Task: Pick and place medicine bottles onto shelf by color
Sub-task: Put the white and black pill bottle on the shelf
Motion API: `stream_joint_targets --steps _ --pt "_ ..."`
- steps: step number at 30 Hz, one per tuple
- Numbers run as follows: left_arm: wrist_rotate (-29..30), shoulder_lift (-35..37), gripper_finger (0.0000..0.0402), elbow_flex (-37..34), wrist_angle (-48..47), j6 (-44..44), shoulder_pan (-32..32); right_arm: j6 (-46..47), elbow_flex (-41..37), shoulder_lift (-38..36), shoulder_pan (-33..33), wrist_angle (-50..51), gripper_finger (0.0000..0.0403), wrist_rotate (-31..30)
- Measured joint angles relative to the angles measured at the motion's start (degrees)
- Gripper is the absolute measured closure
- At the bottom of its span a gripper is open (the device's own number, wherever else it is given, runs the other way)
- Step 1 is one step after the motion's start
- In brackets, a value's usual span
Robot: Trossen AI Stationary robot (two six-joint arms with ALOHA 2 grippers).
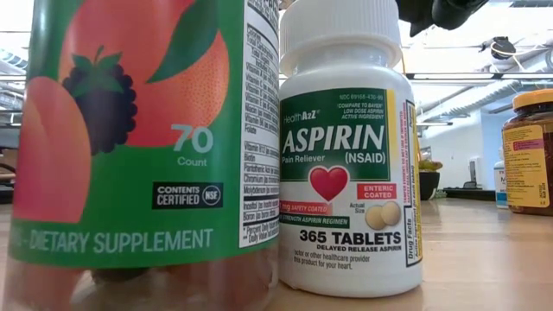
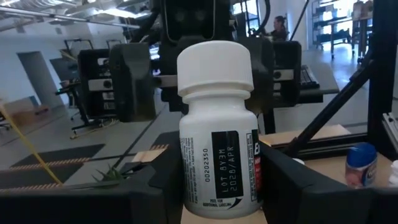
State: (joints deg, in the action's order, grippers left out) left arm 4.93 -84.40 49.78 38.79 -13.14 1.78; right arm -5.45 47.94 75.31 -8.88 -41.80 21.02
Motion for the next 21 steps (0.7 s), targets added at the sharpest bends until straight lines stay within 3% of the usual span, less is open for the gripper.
stream_joint_targets --steps 12,15,21 --pt "0.6 0.0 0.0242 0.0 -0.9 0.4 0.0 0.7 0.4 -0.1 0.0 0.9 0.0249 0.5" --pt "4.2 0.0 0.0206 0.0 -1.0 1.8 0.1 0.1 1.9 -0.1 -0.2 4.3 0.0269 0.1" --pt "16.2 1.4 0.0112 0.0 -6.1 -2.8 1.0 -0.8 8.4 0.0 -1.8 14.2 0.026 -1.2"
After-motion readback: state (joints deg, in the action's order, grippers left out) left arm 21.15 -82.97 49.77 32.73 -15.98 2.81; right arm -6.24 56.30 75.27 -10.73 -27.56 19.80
